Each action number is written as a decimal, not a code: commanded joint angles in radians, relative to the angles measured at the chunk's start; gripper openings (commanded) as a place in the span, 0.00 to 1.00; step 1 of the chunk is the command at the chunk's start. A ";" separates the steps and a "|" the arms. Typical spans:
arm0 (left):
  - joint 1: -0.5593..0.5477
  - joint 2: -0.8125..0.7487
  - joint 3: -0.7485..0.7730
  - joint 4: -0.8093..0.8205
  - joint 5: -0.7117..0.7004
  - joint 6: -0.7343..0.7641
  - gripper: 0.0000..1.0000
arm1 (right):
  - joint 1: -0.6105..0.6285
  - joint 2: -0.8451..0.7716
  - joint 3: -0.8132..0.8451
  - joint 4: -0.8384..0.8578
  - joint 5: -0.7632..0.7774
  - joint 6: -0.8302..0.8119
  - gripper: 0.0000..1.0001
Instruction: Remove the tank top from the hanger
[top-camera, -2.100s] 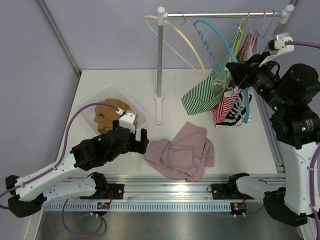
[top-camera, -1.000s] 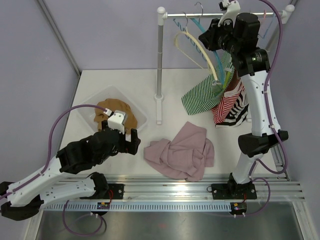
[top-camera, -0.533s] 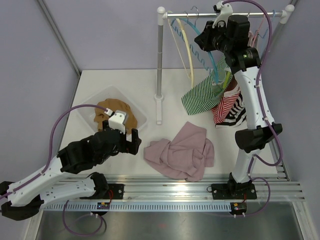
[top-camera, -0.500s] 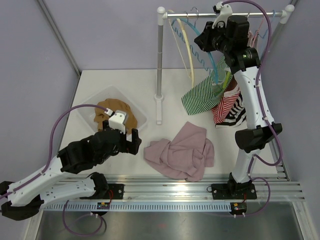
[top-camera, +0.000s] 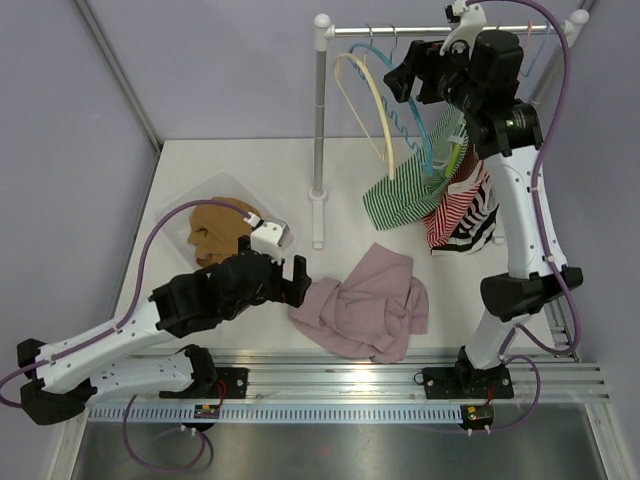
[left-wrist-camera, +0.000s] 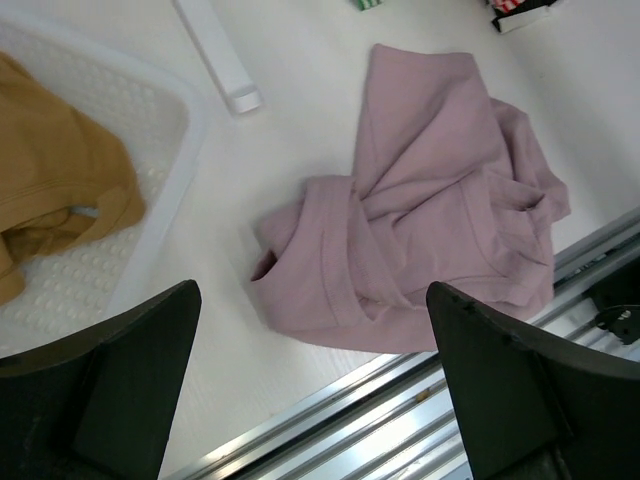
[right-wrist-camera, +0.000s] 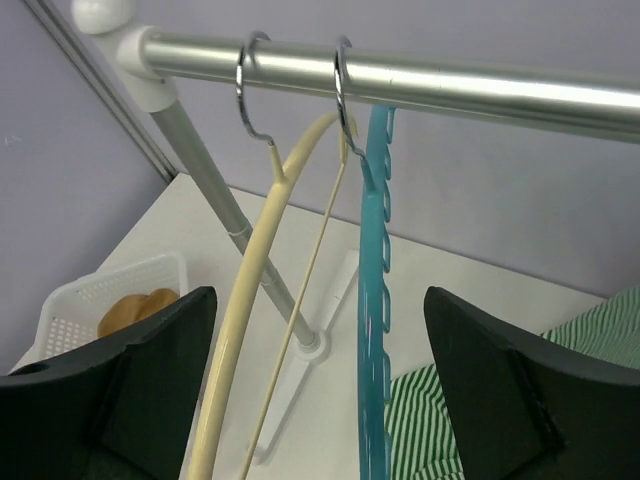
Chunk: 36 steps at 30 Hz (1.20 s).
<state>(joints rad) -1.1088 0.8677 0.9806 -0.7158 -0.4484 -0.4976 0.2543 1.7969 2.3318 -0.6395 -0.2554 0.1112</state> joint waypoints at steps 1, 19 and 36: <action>-0.035 0.045 -0.039 0.238 0.062 0.021 0.99 | -0.004 -0.149 -0.018 0.041 0.011 -0.008 0.94; -0.163 0.749 0.067 0.633 0.154 0.120 0.99 | -0.004 -0.939 -0.827 0.141 -0.120 0.087 1.00; -0.191 1.045 0.093 0.681 0.148 0.053 0.00 | -0.004 -1.171 -1.017 0.166 -0.239 0.165 0.99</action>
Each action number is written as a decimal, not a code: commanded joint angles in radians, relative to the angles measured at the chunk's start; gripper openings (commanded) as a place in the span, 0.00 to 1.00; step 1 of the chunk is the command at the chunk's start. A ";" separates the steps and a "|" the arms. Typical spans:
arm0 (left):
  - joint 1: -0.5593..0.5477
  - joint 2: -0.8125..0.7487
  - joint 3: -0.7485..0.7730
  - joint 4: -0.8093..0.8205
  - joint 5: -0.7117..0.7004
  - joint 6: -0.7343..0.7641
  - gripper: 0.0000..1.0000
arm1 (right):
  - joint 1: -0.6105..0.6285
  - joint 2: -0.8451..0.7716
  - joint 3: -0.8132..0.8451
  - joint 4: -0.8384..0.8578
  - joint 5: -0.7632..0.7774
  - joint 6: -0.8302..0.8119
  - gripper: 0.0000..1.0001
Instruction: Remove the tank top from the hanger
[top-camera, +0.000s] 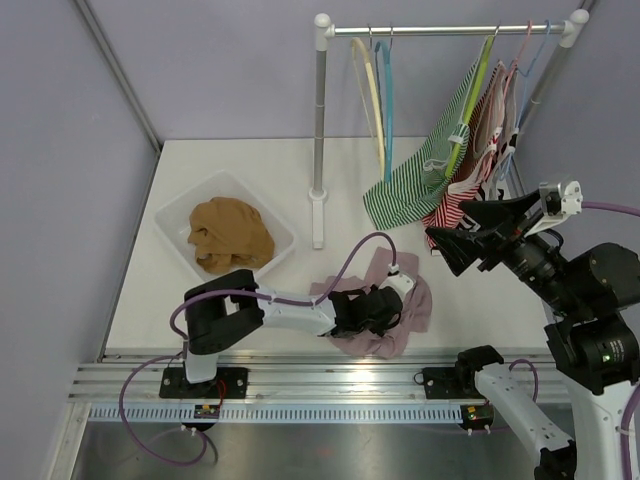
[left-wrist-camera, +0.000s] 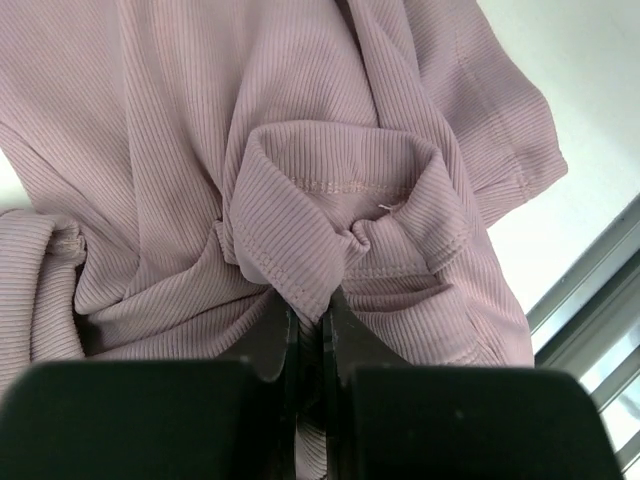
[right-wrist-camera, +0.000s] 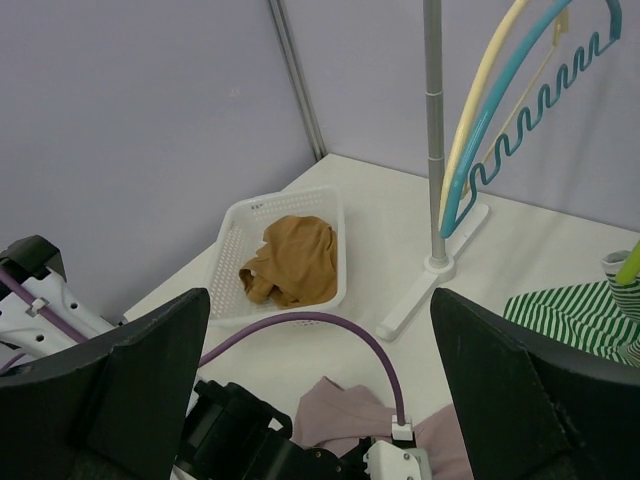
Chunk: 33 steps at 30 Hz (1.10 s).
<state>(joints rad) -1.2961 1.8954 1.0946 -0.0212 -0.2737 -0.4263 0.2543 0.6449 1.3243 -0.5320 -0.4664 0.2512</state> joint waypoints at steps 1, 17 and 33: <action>-0.003 -0.022 -0.030 -0.019 -0.059 -0.019 0.00 | -0.004 -0.024 -0.010 0.056 -0.020 0.019 1.00; 0.072 -0.695 0.060 -0.469 -0.620 -0.101 0.00 | -0.003 -0.070 -0.017 0.055 0.055 0.011 0.99; 0.831 -0.760 0.289 -0.537 -0.101 0.008 0.00 | -0.004 -0.042 -0.028 0.081 0.063 0.005 1.00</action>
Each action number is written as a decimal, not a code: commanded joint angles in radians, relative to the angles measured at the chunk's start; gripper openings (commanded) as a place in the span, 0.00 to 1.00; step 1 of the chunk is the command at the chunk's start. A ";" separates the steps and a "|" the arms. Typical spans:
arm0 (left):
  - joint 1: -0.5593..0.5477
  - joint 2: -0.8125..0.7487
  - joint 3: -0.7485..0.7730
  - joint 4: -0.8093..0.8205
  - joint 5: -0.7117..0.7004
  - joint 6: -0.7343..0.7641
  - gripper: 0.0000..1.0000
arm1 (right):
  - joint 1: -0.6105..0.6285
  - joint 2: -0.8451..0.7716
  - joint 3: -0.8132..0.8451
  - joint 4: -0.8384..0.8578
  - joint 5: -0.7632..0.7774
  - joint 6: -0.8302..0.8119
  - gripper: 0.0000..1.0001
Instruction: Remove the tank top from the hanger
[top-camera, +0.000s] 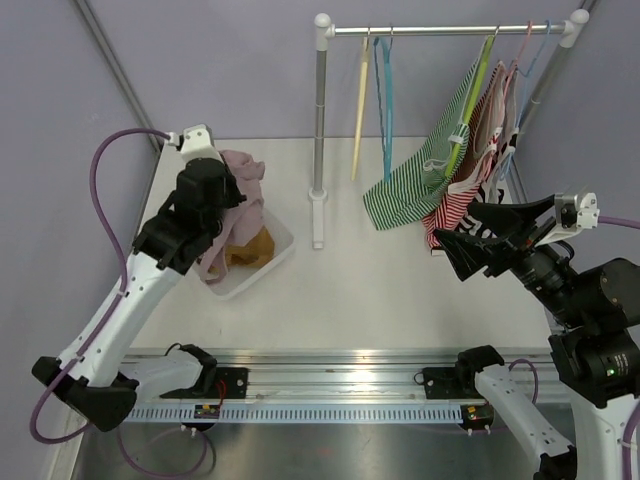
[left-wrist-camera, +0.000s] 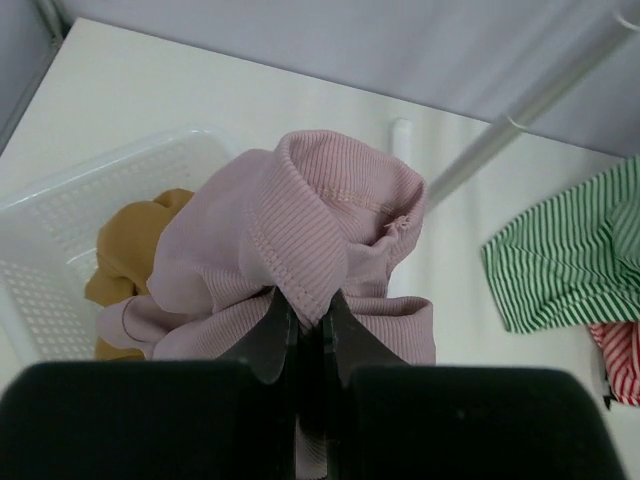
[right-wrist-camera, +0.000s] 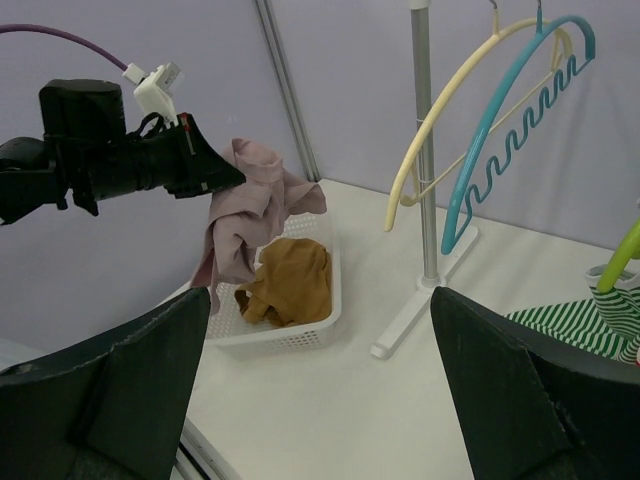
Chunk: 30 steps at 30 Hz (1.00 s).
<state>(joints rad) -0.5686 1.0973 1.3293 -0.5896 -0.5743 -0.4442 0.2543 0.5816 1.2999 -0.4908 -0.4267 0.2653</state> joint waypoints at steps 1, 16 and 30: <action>0.140 0.071 0.071 0.027 0.229 0.021 0.00 | -0.004 0.024 -0.002 0.038 0.023 -0.012 1.00; 0.421 0.125 -0.401 0.187 0.191 -0.393 0.00 | -0.004 0.109 0.045 -0.065 0.199 -0.021 0.99; 0.490 0.080 -0.342 0.077 0.222 -0.404 0.85 | -0.004 0.409 0.291 -0.207 0.577 -0.040 0.99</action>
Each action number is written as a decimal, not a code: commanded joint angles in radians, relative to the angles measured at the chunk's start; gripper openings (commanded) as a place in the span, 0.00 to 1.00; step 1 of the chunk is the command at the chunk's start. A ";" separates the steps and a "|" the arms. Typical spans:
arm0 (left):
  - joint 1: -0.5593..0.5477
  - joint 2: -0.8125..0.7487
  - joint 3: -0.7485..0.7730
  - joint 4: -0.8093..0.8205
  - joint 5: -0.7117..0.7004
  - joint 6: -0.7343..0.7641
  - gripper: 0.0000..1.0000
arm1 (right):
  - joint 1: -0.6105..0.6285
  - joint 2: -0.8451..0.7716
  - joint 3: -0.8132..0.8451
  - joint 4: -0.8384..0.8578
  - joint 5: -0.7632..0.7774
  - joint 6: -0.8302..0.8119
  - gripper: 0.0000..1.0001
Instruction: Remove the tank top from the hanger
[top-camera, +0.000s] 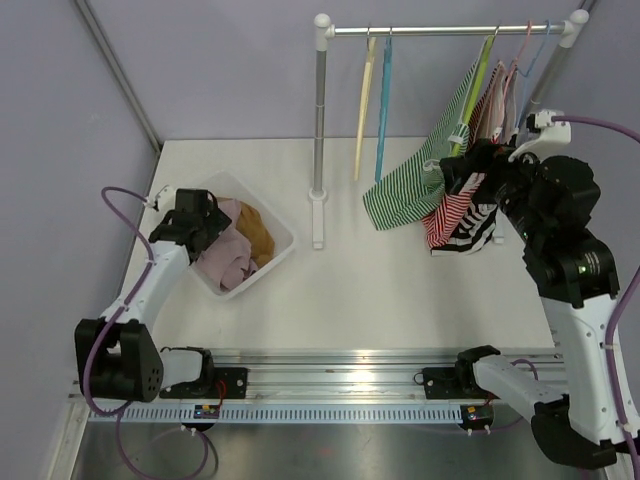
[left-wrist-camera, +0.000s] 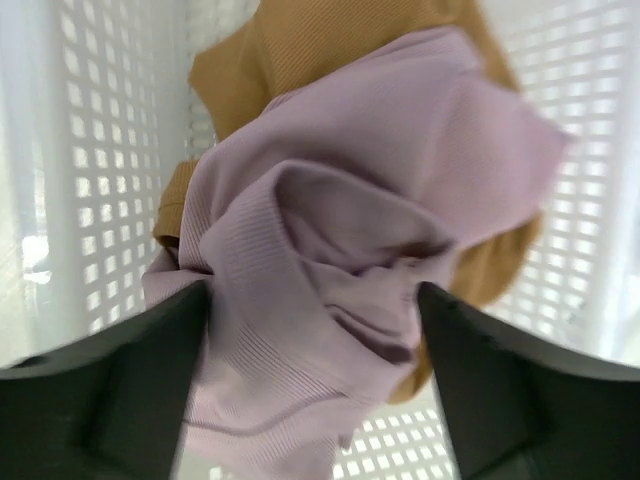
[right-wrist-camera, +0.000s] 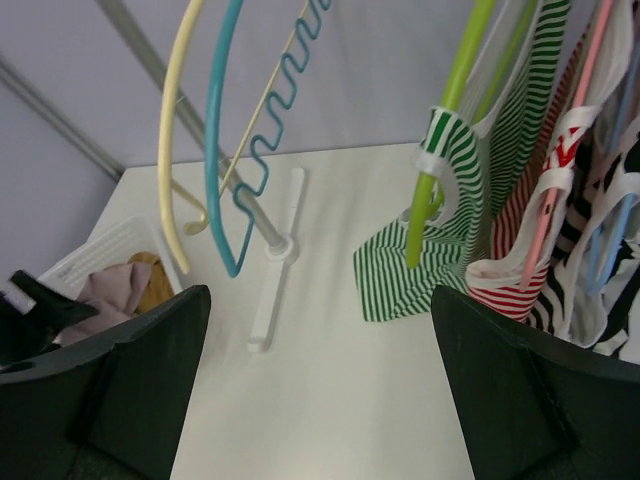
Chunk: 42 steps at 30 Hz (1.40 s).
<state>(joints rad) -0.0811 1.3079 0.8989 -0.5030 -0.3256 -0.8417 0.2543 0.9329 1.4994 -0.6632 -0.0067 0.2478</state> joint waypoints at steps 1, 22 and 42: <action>0.003 -0.156 0.098 -0.025 -0.033 -0.005 0.96 | -0.004 0.081 0.114 -0.048 0.177 -0.034 0.99; -0.020 -0.527 0.275 -0.348 0.286 0.481 0.99 | -0.108 0.746 0.794 -0.180 0.332 -0.162 0.85; -0.037 -0.565 0.095 -0.273 0.318 0.535 0.99 | -0.162 0.828 0.765 -0.154 0.263 -0.139 0.08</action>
<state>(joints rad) -0.1116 0.7410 1.0008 -0.8253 -0.0452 -0.3317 0.0998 1.8042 2.2566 -0.8501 0.2848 0.1158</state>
